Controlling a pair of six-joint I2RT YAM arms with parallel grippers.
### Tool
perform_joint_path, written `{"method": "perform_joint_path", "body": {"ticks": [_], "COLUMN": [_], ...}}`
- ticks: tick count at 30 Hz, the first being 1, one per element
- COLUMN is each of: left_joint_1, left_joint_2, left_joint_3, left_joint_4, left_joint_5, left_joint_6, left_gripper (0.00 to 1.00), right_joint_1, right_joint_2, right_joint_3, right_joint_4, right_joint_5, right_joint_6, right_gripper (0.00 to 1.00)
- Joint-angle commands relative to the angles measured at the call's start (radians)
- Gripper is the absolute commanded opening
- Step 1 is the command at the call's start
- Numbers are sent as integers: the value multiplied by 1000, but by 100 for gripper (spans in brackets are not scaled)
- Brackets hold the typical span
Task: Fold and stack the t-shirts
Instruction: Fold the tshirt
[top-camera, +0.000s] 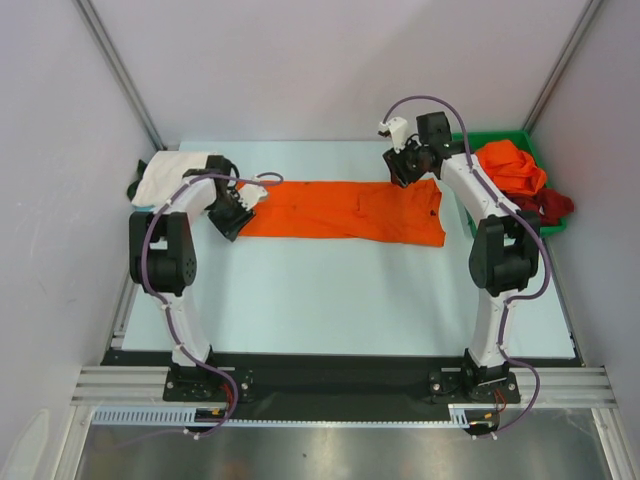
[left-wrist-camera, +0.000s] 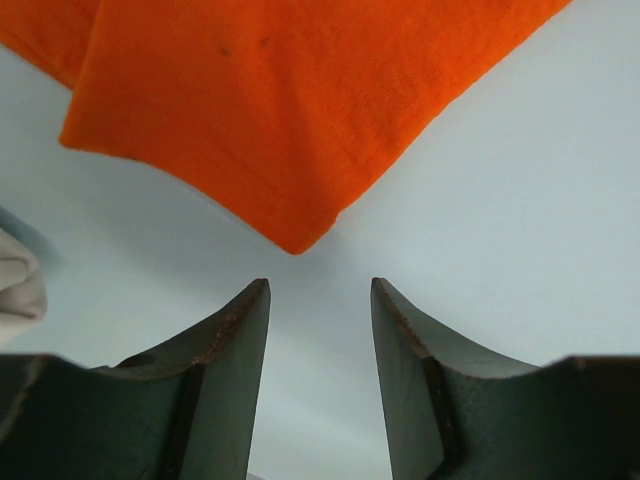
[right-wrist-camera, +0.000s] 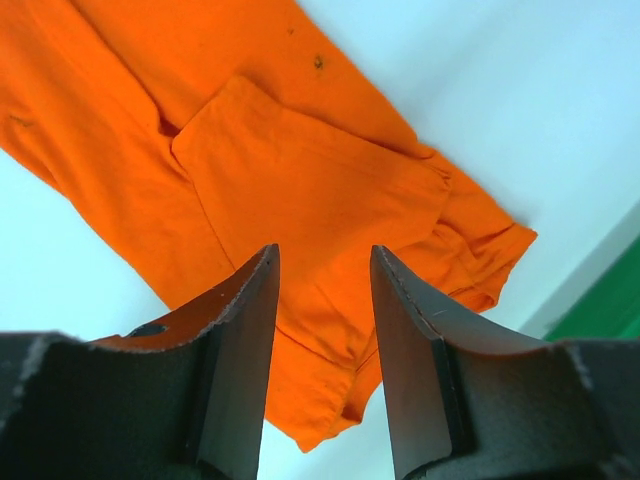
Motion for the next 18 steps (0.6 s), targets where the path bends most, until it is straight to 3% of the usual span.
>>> {"method": "perform_joint_path", "body": {"ticks": [1, 12, 17, 18], "left_joint_1": [-35, -61, -61, -61], "left_joint_2": [8, 114, 142, 146], "left_joint_3": [46, 95, 83, 81], "left_joint_4": [-16, -1, 44, 54], "left_joint_5": [3, -48, -92, -101], "left_joint_6": [83, 80, 92, 92], "left_gripper": [50, 50, 45, 40], "right_joint_1": [3, 0, -7, -7], "right_joint_2": [-32, -40, -43, -43], "right_joint_3": [1, -14, -17, -22], "right_joint_4": [1, -2, -2, 1], "right_joint_5": [8, 23, 34, 38], "right_joint_6": [-14, -28, -25, -22], "right_gripper": [47, 47, 47, 47]}}
